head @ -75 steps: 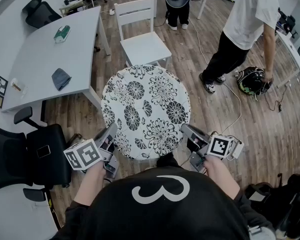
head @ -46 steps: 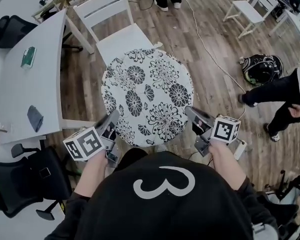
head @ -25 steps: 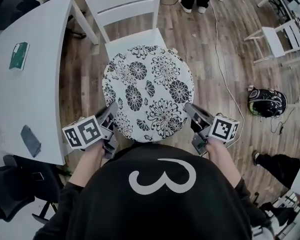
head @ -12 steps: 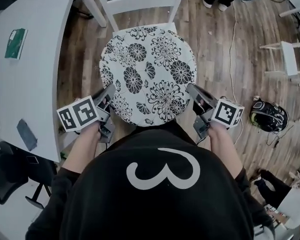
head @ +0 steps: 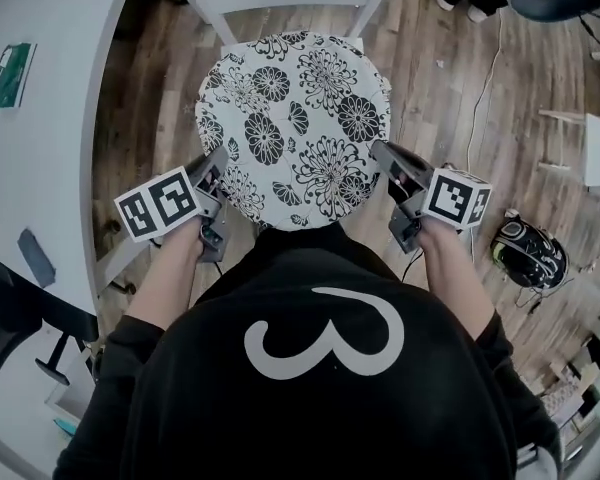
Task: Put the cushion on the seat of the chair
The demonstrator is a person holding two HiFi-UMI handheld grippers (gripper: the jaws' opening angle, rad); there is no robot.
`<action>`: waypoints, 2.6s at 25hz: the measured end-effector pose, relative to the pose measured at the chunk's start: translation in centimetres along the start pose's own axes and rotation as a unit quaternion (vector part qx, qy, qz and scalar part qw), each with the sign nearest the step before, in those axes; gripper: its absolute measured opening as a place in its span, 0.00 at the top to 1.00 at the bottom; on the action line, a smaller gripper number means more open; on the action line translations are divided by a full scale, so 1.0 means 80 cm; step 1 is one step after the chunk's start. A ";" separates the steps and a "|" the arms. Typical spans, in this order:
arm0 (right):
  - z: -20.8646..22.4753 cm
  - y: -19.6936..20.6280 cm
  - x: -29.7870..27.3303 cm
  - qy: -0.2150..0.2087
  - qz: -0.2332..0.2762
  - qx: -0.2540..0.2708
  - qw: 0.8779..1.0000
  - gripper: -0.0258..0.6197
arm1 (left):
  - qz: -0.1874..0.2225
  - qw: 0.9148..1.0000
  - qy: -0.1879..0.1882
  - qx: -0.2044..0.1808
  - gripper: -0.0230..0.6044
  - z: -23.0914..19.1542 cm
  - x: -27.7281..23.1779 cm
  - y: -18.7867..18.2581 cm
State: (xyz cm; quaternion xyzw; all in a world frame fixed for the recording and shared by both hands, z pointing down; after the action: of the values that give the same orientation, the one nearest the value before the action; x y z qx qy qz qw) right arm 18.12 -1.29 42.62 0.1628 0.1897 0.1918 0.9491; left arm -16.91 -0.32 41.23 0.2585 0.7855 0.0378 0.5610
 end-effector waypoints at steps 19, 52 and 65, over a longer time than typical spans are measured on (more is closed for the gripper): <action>0.015 -0.005 -0.009 0.090 -0.093 0.027 0.991 0.92 | 0.027 0.997 -0.069 -0.032 0.92 -0.013 -0.009 0.016; 0.096 -0.006 0.017 0.191 -0.150 0.041 0.969 0.50 | -0.006 0.993 -0.096 0.073 0.46 -0.111 -0.029 0.063; -0.133 -0.007 0.049 0.065 -0.075 0.162 0.982 0.50 | 0.103 0.994 -0.022 0.007 0.47 -0.038 0.128 0.039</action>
State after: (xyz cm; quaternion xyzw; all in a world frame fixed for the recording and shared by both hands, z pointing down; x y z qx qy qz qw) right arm 17.11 2.41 31.94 0.2865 0.2911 0.0970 0.9076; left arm -20.98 7.68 34.61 0.3429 0.7421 0.0842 0.5698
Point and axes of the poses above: the fingertips, and each gripper's own axes: x backward along the fingers, z to its right, y out of its underside, the point moved 7 cm from there along x, backward along the fingers, and after that the axes turned 15 degrees about -y, right-handed, at the moved point
